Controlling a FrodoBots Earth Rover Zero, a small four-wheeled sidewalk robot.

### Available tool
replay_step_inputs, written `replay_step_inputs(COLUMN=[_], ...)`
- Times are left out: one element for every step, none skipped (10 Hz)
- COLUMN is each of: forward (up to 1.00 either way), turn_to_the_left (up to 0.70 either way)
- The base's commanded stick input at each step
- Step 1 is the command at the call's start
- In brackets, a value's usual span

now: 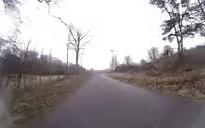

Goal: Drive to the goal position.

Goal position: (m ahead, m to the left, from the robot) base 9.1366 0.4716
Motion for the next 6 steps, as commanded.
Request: replay_step_inputs(forward=[0.85,0.85,0.85,0.85,0.85,0.85], turn_to_the_left=[0.00,0.00,0.00,0.00,0.00,0.00])
